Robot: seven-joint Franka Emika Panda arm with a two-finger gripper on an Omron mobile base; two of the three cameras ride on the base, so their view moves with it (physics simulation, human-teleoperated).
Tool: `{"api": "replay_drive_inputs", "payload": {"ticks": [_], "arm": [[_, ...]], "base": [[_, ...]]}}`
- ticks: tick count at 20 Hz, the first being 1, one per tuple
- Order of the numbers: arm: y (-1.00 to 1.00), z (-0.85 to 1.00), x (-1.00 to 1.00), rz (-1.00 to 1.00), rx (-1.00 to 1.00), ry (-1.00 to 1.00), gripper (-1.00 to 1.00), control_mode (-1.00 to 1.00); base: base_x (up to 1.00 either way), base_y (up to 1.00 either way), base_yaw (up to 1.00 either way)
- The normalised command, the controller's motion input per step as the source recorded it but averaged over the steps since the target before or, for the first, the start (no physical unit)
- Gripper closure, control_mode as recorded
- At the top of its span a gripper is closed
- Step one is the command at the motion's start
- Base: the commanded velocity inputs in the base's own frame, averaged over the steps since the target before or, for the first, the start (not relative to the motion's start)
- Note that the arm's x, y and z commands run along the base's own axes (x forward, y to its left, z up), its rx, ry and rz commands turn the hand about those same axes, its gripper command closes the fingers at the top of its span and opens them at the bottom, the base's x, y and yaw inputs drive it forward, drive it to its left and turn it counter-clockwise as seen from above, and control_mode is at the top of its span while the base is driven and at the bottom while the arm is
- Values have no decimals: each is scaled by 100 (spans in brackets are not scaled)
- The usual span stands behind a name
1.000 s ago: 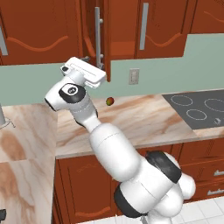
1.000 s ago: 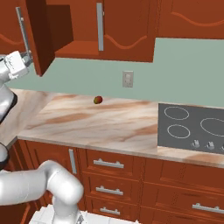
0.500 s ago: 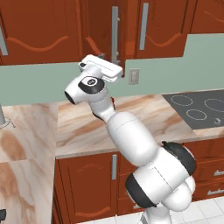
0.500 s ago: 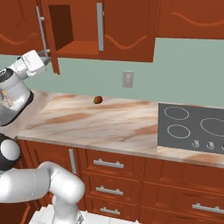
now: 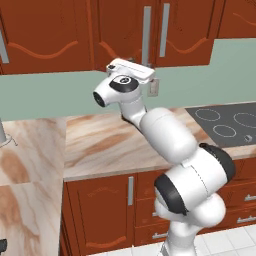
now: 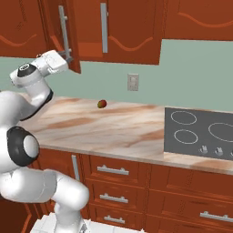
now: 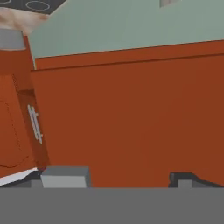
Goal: Close all open cabinet doors.
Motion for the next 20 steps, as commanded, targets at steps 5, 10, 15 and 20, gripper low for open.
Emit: {"api": "replay_drive_inputs", "payload": {"ticks": [5, 10, 15, 20], "arm": [[-52, 15, 40, 0, 3, 1, -100, -100], [-51, 15, 46, 0, 4, 0, -100, -100], [-49, 13, 55, 0, 6, 2, -100, -100], [-38, 8, 67, 0, 7, 3, -100, -100]], "base": [[0, 0, 0], [0, 0, 0], [0, 0, 0], [0, 0, 0]]}}
